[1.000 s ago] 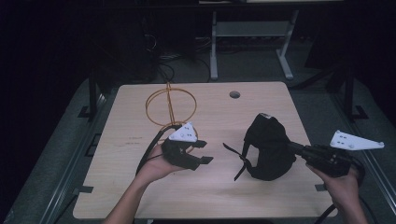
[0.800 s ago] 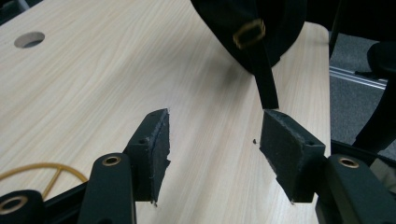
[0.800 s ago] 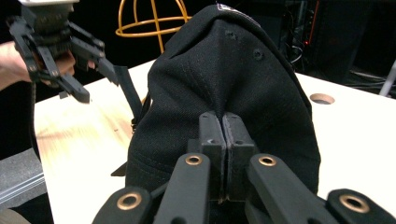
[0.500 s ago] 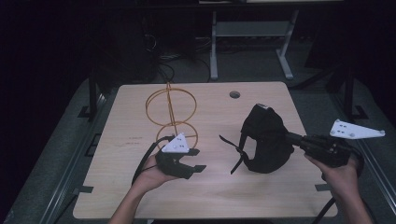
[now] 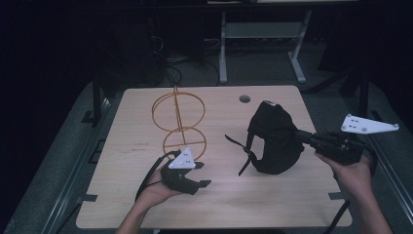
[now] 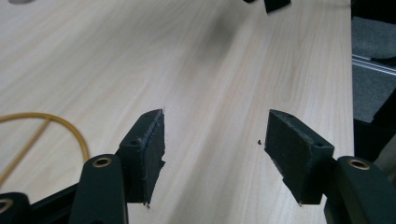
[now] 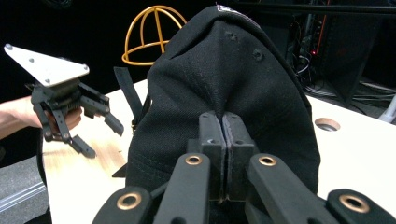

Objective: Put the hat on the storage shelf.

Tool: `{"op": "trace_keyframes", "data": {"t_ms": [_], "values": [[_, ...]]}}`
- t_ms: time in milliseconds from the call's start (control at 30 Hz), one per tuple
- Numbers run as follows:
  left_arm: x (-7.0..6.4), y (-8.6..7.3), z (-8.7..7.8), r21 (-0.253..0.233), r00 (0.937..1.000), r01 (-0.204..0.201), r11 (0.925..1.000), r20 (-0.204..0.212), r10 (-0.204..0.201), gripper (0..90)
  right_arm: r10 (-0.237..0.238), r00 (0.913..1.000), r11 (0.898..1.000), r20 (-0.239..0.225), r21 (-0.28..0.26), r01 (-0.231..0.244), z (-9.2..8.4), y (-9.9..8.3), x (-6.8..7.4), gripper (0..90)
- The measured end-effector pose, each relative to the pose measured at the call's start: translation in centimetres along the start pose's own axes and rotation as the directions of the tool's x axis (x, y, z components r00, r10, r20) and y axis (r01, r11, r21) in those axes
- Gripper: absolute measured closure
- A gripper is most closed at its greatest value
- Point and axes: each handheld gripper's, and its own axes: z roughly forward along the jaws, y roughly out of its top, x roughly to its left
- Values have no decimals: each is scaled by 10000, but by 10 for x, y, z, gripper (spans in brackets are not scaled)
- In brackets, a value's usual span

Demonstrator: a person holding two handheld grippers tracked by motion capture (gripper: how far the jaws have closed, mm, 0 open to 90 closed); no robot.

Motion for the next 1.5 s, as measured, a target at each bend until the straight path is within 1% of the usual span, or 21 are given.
{"op": "trace_keyframes", "data": {"t_ms": [67, 167, 233, 300, 333, 367, 433, 467, 533, 567, 667, 700, 867, 900, 1067, 1100, 1167, 1333, 1367, 1433, 1500], "values": [[-1, -4, 3, 211, 9999, -123, 9997, -49, 124, 362, -103, 9999, 9999, -22, 69, 103, 2, 6, 0, 885], [-2, -8, 5, 239, 9997, -252, 9994, -59, 253, 357, -202, 9998, 9997, -61, 107, 203, 5, 12, 2, 885], [-2, -9, 5, 187, 9997, -236, 9995, -78, 237, 356, -222, 9997, 9997, -91, 121, 223, 6, 14, 2, 885], [-2, -11, 5, 170, 9996, -265, 9995, -113, 267, 351, -317, 9994, 9994, -165, 149, 319, 11, 22, 3, 885], [-2, -12, 5, 209, 9994, -310, 9993, -127, 313, 351, -317, 9994, 9994, -165, 149, 319, 11, 22, 3, 885], [-2, -13, 6, 305, 9992, -375, 9988, -160, 380, 342, -356, 9991, 9992, -225, 151, 360, 14, 27, 5, 885], [-3, -14, 6, 250, 9993, -317, 9992, -197, 322, 338, -395, 9989, 9991, -261, 148, 399, 16, 29, 6, 885], [-3, -15, 6, 188, 9991, -350, 9992, -215, 354, 338, -472, 9983, 9987, -343, 198, 479, 19, 36, 7, 885], [-4, -15, 7, 213, 9989, -409, 9989, -223, 414, 338, -511, 9980, 9984, -361, 209, 519, 21, 38, 8, 885], [-4, -14, 8, 210, 9989, -416, 9989, -226, 420, 336, -584, 9975, 9980, -409, 202, 593, 24, 44, 9, 885], [-5, -14, 9, 201, 9988, -424, 9989, -240, 428, 335, -662, 9967, 9975, -461, 195, 672, 28, 49, 10, 885], [-5, -14, 10, 211, 9989, -414, 9989, -233, 419, 335, -746, 9956, 9969, -558, 195, 758, 32, 55, 10, 885], [-4, -15, 11, 216, 9986, -468, 9987, -237, 473, 333, -769, 9946, 9969, -697, 129, 780, 39, 64, 10, 884], [-4, -15, 11, 226, 9987, -436, 9988, -252, 442, 334, -778, 9941, 9968, -762, 113, 788, 44, 69, 10, 884], [-3, -15, 11, 246, 9985, -483, 9985, -240, 489, 334, -830, 9923, 9965, -916, 56, 838, 52, 77, 12, 884], [-4, -16, 12, 222, 9986, -473, 9986, -214, 478, 334, -833, 9912, 9965, -1027, -47, 832, 57, 83, 13, 885], [-4, -16, 12, 307, 9982, -545, 9980, -224, 552, 334, -842, 9900, 9964, -1133, -137, 832, 60, 87, 14, 884], [-4, -17, 13, 241, 9987, -459, 9987, -215, 465, 334, -924, 9877, 9957, -1259, -191, 907, 67, 97, 18, 885], [-4, -18, 13, 281, 9988, -440, 9986, -210, 446, 334, -981, 9864, 9952, -1319, -184, 965, 71, 102, 19, 884], [-3, -19, 13, 287, 9988, -434, 9986, -228, 441, 334, -1026, 9856, 9947, -1347, -198, 1008, 73, 103, 20, 884], [-2, -20, 13, 359, 9984, -471, 9982, -297, 482, 331, -1052, 9843, 9944, -1417, -224, 1031, 79, 108, 20, 884]]}}
